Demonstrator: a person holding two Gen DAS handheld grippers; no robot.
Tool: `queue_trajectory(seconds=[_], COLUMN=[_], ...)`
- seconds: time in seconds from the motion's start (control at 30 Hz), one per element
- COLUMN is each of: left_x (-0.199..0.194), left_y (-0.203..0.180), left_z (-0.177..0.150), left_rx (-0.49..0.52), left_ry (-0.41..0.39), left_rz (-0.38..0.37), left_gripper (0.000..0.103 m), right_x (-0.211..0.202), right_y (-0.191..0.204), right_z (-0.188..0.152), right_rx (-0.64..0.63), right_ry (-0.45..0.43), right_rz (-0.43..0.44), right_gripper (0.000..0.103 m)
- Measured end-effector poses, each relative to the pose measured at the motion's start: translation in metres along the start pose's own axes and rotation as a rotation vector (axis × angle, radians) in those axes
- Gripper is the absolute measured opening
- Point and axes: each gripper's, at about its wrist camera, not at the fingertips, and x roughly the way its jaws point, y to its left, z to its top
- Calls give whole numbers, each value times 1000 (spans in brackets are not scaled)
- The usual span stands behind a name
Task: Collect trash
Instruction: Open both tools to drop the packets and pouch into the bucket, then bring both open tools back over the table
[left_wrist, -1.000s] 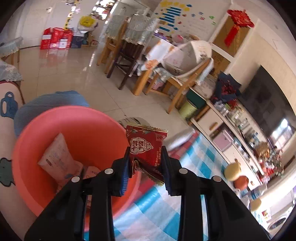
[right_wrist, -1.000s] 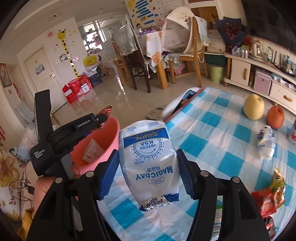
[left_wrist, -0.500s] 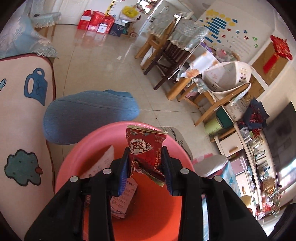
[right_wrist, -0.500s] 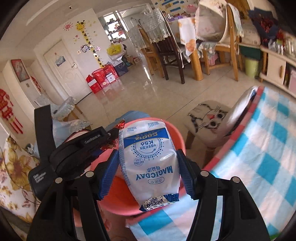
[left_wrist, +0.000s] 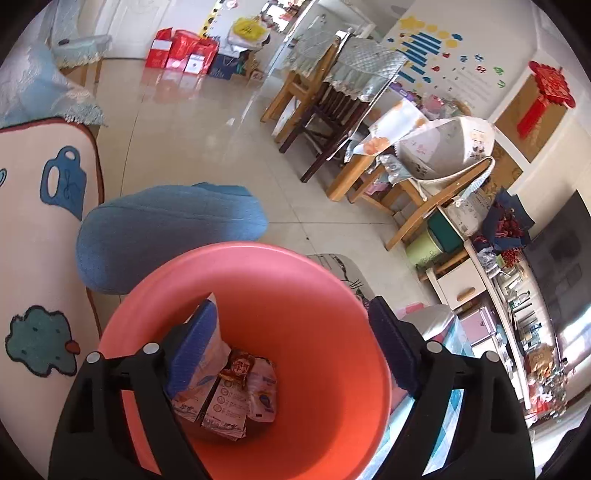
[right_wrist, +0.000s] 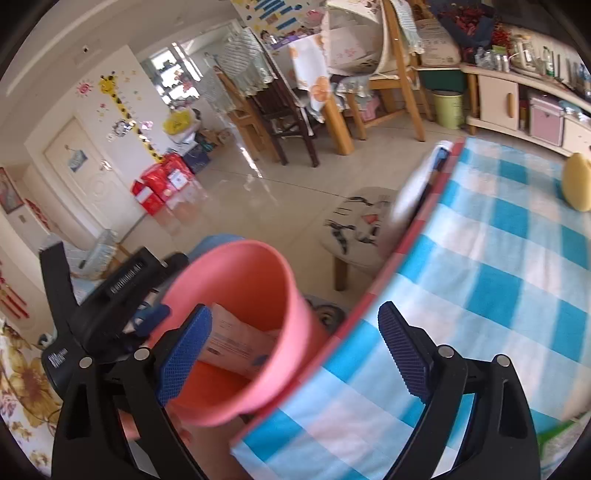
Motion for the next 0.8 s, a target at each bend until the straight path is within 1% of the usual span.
queue_trajectory(seconds=[0.1, 0.2, 0.27, 0.33, 0.4, 0.47, 0.53, 0.63, 0.7, 0.8], left_x=[-7, -15, -21, -25, -30, -34, -40, -47, -49, -51], left_y=[-13, -33, -47, -60, -74, -89, -104, -122, -133, -144], left_z=[-6, -15, -21, -27, -34, -42, -50, -62, -70, -82], left_rx=[33, 126, 174, 212, 254, 313, 374, 447, 484, 509], left_ry=[-42, -83, -105, -115, -110, -105, -109, -115, -113, -102], left_rz=[-54, -91, -131, -166, -218, -252, -254, -249, -240, -248], left_gripper=[88, 90, 91, 92, 92, 92, 96, 98, 98, 99], right_x=[-18, -37, -50, -59, -69, -80, -90, -106, -117, -132], right_y=[-12, -23, -32, -41, -47, -52, -57, -67, -75, -85], right_z=[-8, -18, -25, -27, -28, -29, -30, -33, -34, -36], right_rx=[-40, -67, -73, -76, -81, -92, -104, -97, -82, -70], right_ry=[-8, -9, -18, -27, -34, -45, -63, -82, -94, -116], right_rz=[-76, -142, -168, -192, -216, -247, -275, -291, -295, -311], right_gripper=[91, 91, 91, 91, 91, 93, 94, 95, 95, 95])
